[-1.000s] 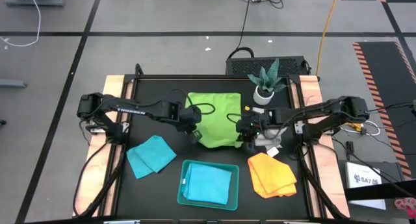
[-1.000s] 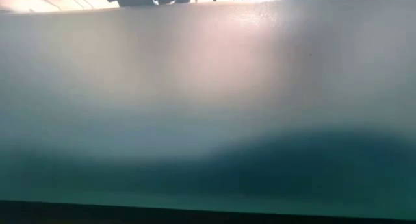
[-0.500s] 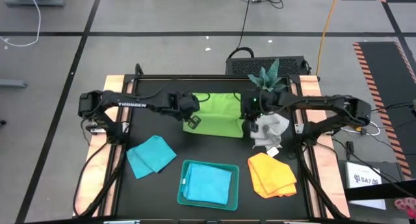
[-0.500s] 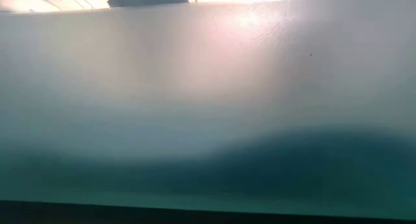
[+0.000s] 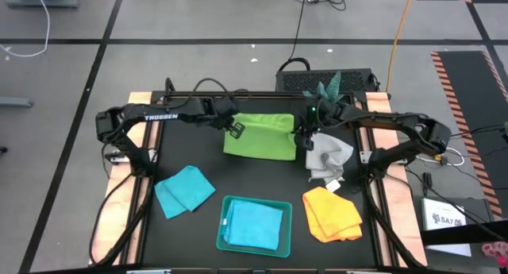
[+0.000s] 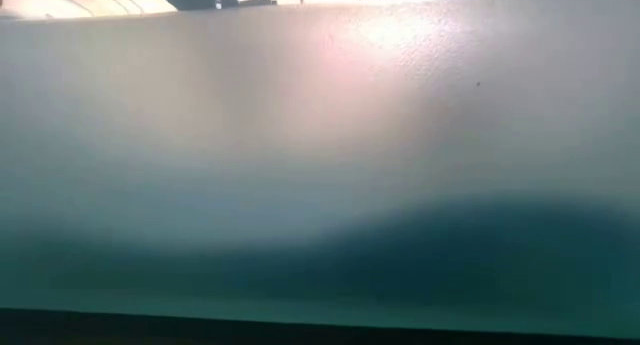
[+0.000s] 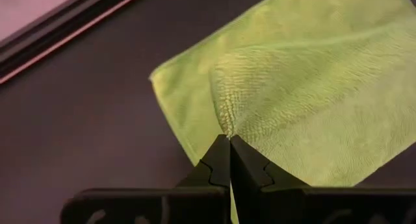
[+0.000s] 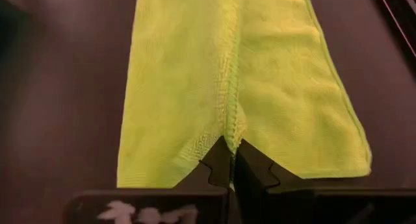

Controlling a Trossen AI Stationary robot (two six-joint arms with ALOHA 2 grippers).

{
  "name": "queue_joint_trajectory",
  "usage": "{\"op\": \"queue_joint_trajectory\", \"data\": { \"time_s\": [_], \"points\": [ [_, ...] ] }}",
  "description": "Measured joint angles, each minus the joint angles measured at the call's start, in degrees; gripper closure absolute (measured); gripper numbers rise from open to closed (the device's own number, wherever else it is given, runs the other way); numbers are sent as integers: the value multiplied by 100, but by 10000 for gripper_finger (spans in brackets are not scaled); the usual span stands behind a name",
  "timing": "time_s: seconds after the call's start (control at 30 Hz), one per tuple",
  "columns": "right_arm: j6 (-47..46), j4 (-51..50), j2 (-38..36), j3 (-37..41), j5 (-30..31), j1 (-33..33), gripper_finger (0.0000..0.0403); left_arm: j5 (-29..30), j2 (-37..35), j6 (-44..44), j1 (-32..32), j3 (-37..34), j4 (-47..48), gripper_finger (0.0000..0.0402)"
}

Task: Fold microfiber towels
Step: Fold the green microfiber cloth into the bin

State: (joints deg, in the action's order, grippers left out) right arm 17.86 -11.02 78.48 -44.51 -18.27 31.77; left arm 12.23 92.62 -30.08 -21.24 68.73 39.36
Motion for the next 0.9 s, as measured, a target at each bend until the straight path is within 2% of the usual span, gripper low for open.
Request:
{"op": "queue_joint_trajectory", "data": {
  "time_s": [0.13, 0.23, 0.3, 0.4, 0.6, 0.8, 0.9],
  "points": [
    [89, 188, 168, 0, -6, 176, 403, -27, 0, 23, -185, -92, -61, 401],
    [78, 312, 266, 0, -7, 267, 403, -331, 0, -5, -291, -338, -153, 401],
    [122, 329, 305, 0, 0, 280, 403, -532, 0, -7, -327, -558, -436, 401],
    [166, 323, 321, 0, 145, 273, 401, -485, 2, -3, -339, -803, -854, 391],
    [172, 423, 321, 0, 377, 287, 375, 140, 2, 420, -455, -857, -1207, 343],
    [23, 814, 321, 0, 500, 293, 337, 149, 1, 603, -671, -857, -1299, 286],
    [7, 929, 321, 0, 910, 291, 315, 142, 1, 607, -743, -857, -1298, 263]
  ]
}}
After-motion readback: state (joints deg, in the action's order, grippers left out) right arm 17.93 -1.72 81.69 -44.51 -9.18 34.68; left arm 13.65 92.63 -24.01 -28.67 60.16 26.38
